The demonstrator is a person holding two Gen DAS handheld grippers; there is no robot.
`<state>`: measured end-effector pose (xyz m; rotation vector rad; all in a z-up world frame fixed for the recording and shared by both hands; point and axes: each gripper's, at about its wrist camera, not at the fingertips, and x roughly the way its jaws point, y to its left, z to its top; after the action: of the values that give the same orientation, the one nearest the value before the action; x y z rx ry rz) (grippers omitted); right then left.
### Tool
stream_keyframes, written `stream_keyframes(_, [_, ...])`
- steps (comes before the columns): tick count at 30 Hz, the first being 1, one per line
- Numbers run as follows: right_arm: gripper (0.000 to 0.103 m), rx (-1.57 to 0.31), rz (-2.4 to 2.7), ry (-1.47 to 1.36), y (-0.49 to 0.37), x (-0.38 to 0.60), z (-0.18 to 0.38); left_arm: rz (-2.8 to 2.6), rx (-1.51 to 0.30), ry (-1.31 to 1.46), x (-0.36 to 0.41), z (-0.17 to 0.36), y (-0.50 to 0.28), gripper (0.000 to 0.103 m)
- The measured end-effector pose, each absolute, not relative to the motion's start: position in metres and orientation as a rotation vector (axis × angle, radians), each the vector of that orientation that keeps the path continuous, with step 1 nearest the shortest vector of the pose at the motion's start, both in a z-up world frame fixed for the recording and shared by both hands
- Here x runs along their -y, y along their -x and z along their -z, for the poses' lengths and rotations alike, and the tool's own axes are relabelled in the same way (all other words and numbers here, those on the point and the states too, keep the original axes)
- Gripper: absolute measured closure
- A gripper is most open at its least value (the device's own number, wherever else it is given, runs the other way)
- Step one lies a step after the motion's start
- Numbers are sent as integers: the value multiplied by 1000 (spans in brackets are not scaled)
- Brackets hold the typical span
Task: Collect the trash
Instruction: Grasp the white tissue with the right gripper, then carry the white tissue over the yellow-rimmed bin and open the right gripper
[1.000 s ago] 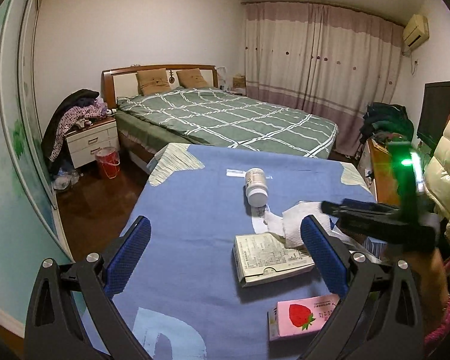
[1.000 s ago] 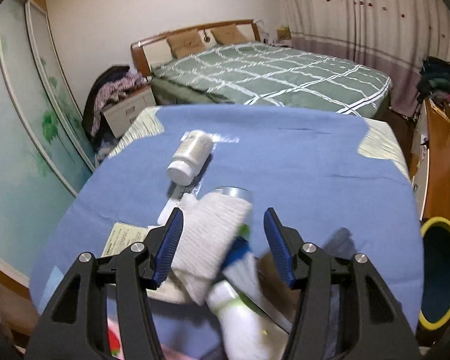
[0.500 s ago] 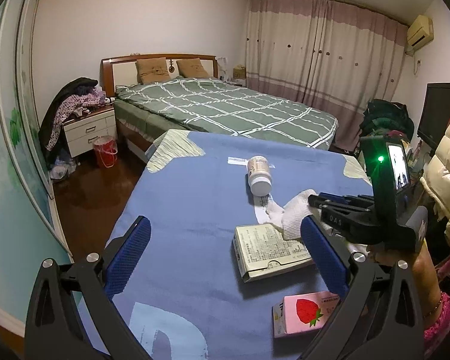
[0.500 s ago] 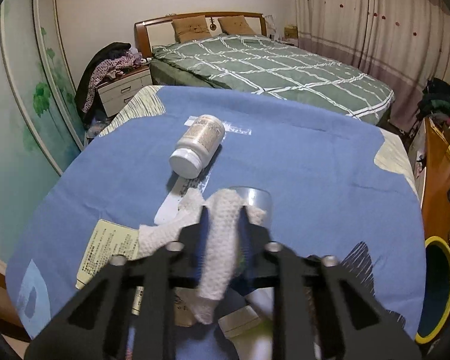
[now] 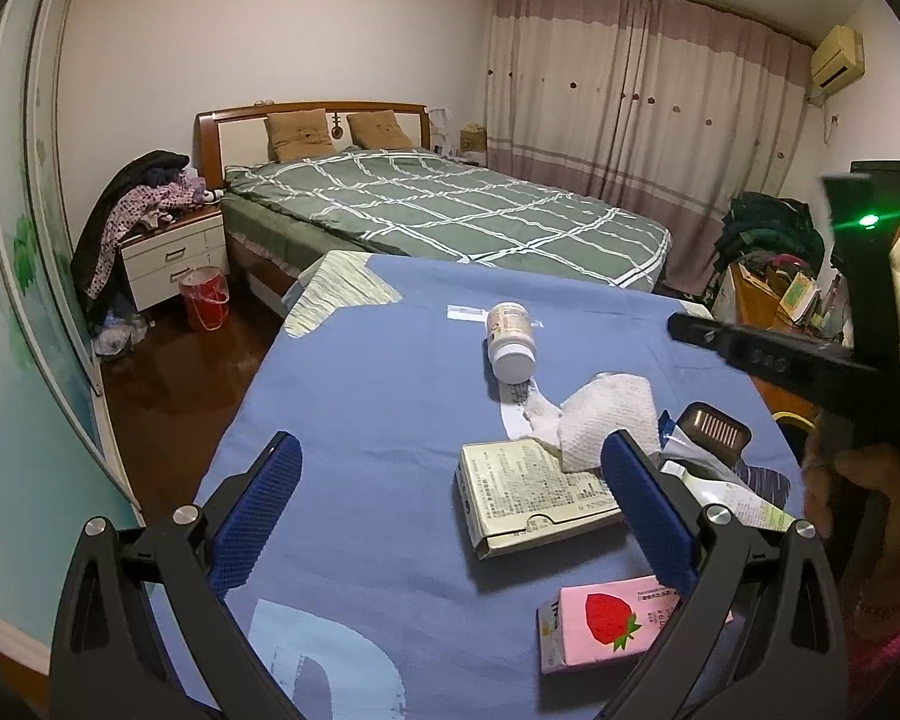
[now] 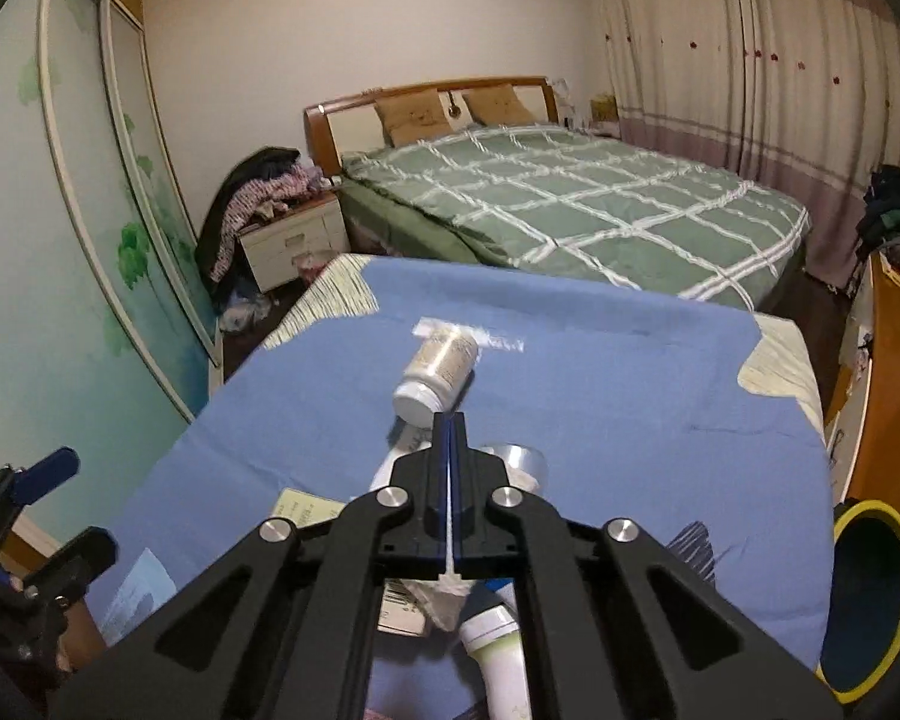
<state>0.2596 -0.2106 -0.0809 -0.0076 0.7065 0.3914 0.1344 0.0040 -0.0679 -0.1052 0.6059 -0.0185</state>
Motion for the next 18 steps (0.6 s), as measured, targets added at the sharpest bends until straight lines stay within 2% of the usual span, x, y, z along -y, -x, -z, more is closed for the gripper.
stream_keyframes(1, [86,-726,-378,26,-263,208,87,18,-604,102,-3,67,-134,5])
stream_keyframes(2, [72,-755,-364,43,-269,205,99,18,-602,100,-3,67,-133,5])
stream_keyframes(6, [67,-829,-320,66,-284,196,131,9,-586,97,-6,61,-128,5])
stream_keyframes(7, [64,-837,-308,72,-287,194,137,5,-582,99,-7,60,-126,5])
stream_keyframes(8, [56,-831,-294,82,-287,193,140,1,-579,103,-9,59,-126,5])
stream_keyframes(9, [54,-827,-283,90,-287,192,142,-1,-578,106,-11,59,-126,5])
stream_keyframes(13, [54,-833,-266,120,-291,187,145,-2,-587,119,-15,62,-127,5])
stream_keyframes(15, [68,-825,-223,195,-291,181,148,0,-593,118,-13,64,-127,5])
stream_keyframes(17, [70,-818,-202,231,-292,177,150,2,-596,116,-13,64,-128,5])
stream_keyframes(18, [75,-817,-200,234,-292,178,149,4,-596,116,-13,65,-127,5])
